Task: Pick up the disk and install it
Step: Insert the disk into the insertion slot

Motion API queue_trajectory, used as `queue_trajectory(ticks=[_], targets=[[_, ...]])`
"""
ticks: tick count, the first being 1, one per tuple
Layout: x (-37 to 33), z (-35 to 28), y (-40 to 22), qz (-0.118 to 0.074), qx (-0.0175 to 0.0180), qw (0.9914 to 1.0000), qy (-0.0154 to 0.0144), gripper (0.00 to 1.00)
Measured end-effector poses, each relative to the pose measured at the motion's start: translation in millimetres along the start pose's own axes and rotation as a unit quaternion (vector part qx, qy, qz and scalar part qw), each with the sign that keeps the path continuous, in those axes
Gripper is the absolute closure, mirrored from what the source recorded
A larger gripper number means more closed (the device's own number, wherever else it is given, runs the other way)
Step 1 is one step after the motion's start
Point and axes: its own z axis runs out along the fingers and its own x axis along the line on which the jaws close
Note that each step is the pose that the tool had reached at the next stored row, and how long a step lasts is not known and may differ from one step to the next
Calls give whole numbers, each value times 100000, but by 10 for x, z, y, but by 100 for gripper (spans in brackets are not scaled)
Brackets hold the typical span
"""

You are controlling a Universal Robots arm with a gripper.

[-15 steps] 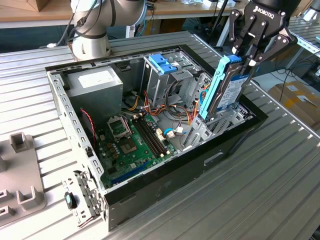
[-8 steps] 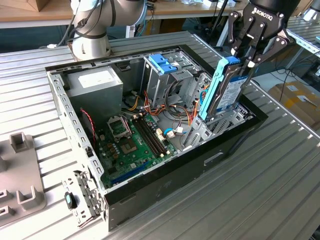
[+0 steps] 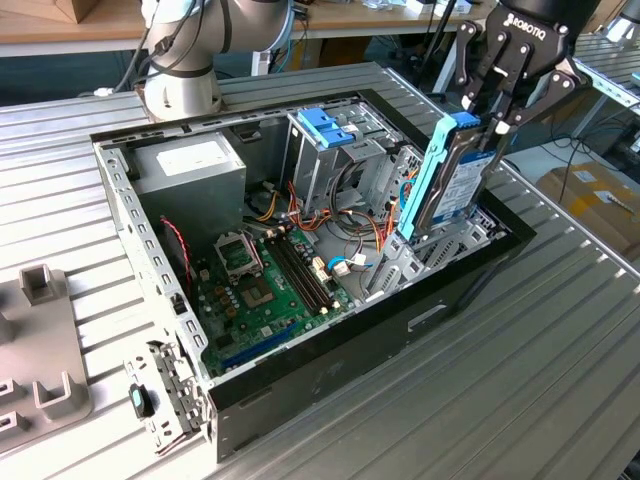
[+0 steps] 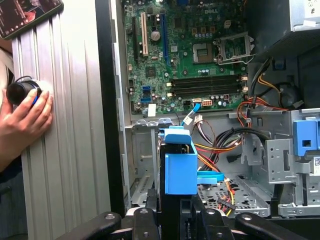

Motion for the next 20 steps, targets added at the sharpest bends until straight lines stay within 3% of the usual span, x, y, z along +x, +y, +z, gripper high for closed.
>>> queue_trajectory(ticks=[8,20], targets=[[1,1,20,-8,35,100000,-4,65],[-3,60,44,-8,43,100000,116,65]])
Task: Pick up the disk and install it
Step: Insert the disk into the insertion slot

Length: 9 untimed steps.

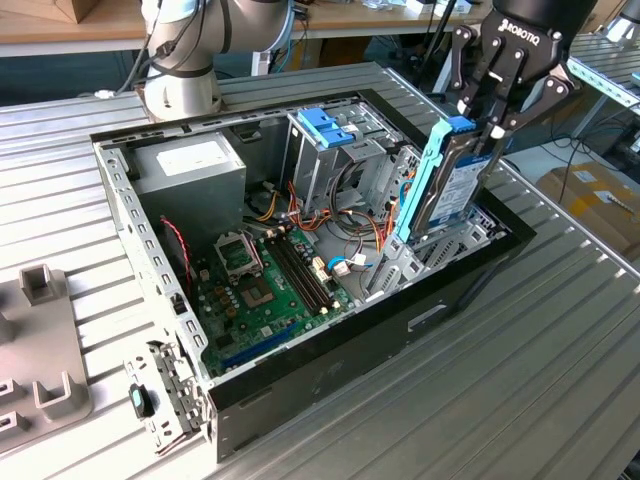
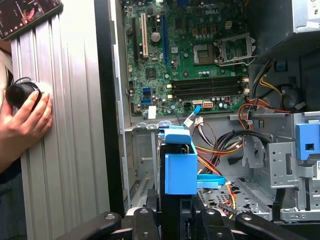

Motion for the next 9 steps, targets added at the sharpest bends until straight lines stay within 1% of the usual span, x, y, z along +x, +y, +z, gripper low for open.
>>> queue_trajectory(ticks=[3,7,8,9], targets=[[-5,68,2,12,-7,100000,-65,65],[-6,74,2,6,-3,100000,-3,65],[-7,81,3,6,-4,100000,9,65],[-9,111,3,7,-3,100000,-23,65]])
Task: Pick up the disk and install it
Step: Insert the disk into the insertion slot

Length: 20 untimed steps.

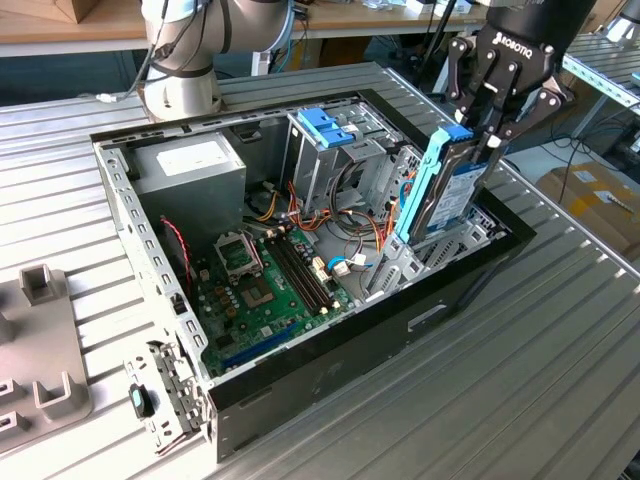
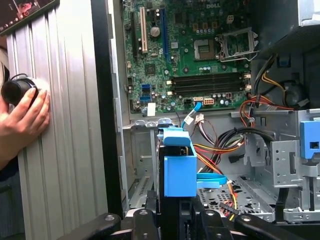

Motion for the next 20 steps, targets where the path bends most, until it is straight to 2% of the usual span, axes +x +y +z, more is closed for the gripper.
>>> queue_trajectory(ticks=[6,9,11,16,20], targets=[[-10,113,2,3,-3,100000,9,65],[-16,190,4,0,-2,100000,11,65],[-23,277,5,-4,2,100000,5,65],[-29,345,7,-4,-1,100000,61,65],[-37,449,9,0,1,100000,-3,65]])
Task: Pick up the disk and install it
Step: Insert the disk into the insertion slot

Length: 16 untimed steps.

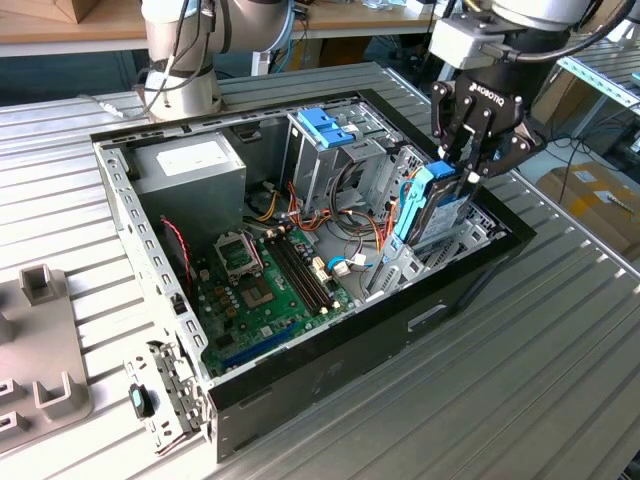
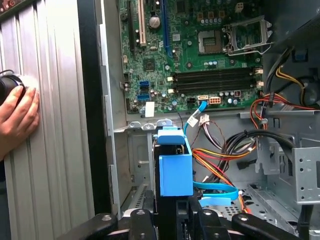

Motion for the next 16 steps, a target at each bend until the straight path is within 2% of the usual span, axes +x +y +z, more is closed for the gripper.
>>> queue_trajectory(ticks=[10,16], targets=[[-18,207,4,-1,1,100000,55,65],[-19,215,4,4,-4,100000,8,64]])
